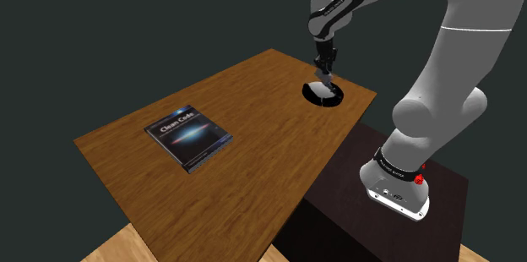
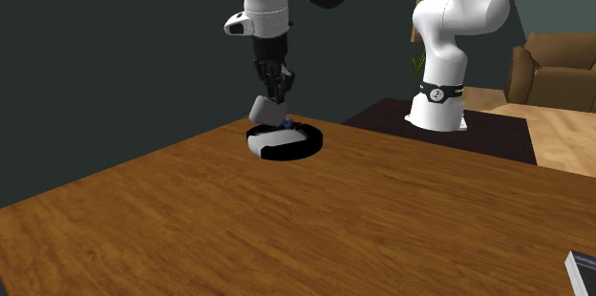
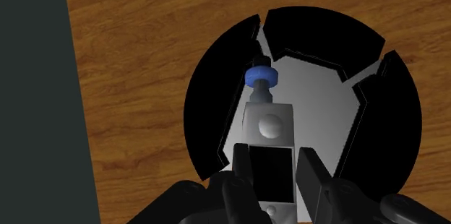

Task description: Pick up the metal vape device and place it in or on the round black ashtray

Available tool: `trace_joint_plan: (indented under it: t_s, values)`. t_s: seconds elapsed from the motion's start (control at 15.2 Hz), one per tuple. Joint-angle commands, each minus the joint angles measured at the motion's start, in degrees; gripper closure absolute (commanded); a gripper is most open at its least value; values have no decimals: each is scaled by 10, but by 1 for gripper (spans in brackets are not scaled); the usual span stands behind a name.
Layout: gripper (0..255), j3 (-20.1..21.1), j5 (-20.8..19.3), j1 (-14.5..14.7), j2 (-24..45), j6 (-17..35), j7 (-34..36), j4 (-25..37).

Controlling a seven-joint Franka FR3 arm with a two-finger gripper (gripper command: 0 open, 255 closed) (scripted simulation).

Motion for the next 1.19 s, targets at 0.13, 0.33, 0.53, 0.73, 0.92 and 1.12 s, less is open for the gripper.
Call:
trace_joint_plan:
  t_s: [0.13,0.33,0.53,0.73,0.92,1.12]
  values:
    - [255,-1,-4,0,20,25,10,-7]
    - [255,-1,-7,0,37,43,16,-9]
    - [255,-2,-8,0,41,47,18,-10]
    - [255,-2,-8,0,41,47,18,-10]
    - [0,-1,-8,0,40,47,18,-11]
    - [0,-1,-8,0,40,47,18,-11]
